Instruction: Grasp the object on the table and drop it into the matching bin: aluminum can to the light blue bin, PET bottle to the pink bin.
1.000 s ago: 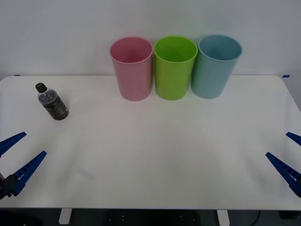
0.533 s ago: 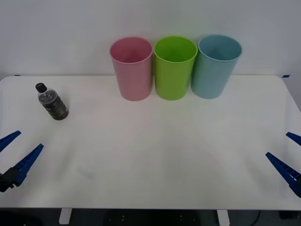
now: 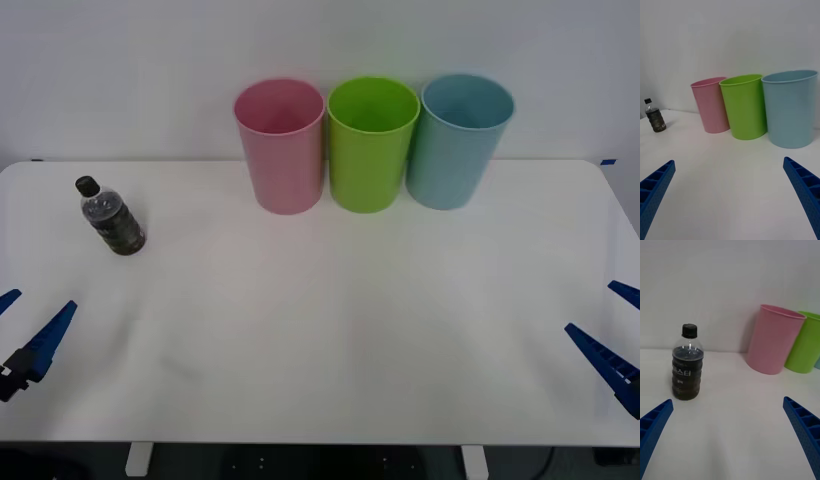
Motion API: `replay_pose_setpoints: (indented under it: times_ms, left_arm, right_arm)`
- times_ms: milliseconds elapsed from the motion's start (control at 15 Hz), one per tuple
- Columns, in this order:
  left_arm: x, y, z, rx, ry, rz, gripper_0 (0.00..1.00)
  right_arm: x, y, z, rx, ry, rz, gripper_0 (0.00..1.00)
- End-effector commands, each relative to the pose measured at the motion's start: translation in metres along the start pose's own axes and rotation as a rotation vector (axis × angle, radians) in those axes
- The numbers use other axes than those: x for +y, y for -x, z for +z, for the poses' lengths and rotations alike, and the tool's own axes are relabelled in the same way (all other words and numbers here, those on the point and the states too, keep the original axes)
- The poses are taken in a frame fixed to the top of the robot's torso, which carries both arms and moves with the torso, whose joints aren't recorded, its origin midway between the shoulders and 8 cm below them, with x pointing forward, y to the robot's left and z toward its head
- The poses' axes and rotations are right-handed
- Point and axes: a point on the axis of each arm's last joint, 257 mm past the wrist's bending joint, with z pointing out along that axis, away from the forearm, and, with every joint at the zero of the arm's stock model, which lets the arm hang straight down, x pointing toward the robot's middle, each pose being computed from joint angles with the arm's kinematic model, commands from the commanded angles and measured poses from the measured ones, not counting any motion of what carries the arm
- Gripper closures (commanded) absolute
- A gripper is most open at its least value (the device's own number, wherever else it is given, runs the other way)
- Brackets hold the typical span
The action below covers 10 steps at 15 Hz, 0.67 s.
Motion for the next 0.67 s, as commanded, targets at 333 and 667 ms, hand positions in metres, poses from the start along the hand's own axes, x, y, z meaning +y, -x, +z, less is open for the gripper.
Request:
replay_pose_setpoints:
  times_ms: [333,667]
  left_arm:
    - [0.034,-0.011,0.007,0.016,0.162,-0.003,0.0]
    - [0.042,-0.019,0.026,0.017,0.234,-0.02,0.0]
  right_arm:
    - [0.0,0.0,0.0,0.0,0.0,0.0,0.0]
    - [0.0,0.0,0.0,0.0,0.0,0.0,0.0]
